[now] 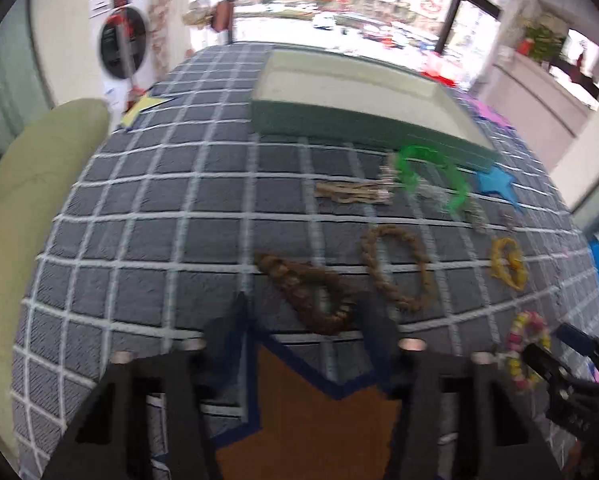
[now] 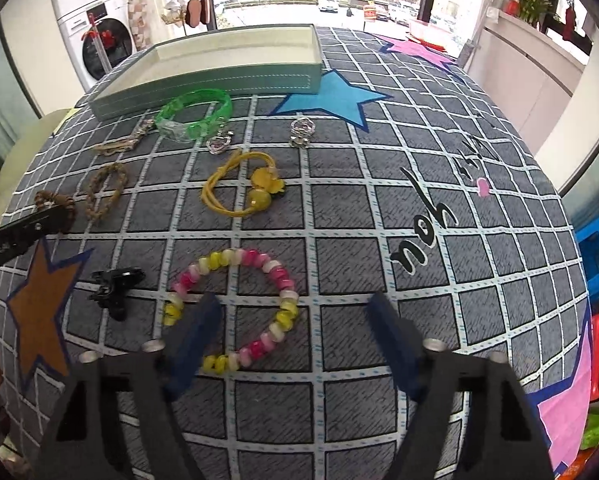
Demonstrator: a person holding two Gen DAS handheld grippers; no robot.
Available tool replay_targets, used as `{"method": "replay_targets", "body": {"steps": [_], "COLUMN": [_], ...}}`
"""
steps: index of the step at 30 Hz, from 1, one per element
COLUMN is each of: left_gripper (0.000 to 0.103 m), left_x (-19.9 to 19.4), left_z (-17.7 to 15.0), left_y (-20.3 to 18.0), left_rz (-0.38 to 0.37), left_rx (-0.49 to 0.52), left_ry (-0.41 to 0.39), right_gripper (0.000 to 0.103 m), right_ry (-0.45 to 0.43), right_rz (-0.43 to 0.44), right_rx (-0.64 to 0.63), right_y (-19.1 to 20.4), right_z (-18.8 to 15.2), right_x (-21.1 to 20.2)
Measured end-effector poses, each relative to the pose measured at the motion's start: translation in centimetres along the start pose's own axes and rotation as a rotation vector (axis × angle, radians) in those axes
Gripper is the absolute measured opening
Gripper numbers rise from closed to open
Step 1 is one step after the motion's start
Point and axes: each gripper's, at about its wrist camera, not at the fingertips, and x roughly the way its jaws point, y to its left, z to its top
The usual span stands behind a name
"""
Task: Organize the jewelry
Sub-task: 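Grasp the pink-yellow beaded bracelet with the right gripper while the left grasps the brown bead bracelet, then lower both bracelets into the white tray and open the right gripper while the left opens too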
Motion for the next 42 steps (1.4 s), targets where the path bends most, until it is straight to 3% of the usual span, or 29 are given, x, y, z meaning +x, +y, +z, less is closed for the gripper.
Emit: {"method": "replay_targets", "body": {"steps": [2, 4, 5, 16, 28, 37, 42], "left_gripper": [0.042, 0.027, 0.024, 0.024, 0.024, 0.024, 0.024], "left_x": [-0.2, -0.2, -0.2, -3.1, -7.1, -6.2, -2.7], "left_z": [0.0, -0.2, -0.3, 0.3, 7.1, 14.4, 18.2], "left_y": [-0.5, -0.9, -1.0, 0.3, -0.2, -2.4, -3.1], "left_rz": [-0.015, -0.020, -0.041, -0.144, -0.197, -0.130, -0.076], "left_rx": [0.030, 0.057, 0.061, 0.034, 0.074, 0.150, 0.154], "left_ry": [-0.013, -0.016, -0.010, -0.047, -0.127, -0.199, -0.199], "right_gripper": [0.056, 0.031, 0.011, 0.010, 0.010, 0.010, 0.010], "right_ry": [0.001, -0.001, -0.002, -0.066, -0.140, -0.169, -0.181], "right_rz": [0.007, 0.018, 0.023, 0.119, 0.262, 0.343, 0.345], "right_rx": [-0.010, -0.032, -0.038, 0.042, 0.074, 0.076, 0.071], "right_y": [0.5, 0.9, 1.1, -1.1, -1.9, -1.9, -1.7], "right_z": [0.1, 0.2, 0.2, 1.0, 9.2, 17.5, 21.4], "right_x": [0.0, -0.2, -0.2, -2.5, -4.6, -2.5, -0.5]}}
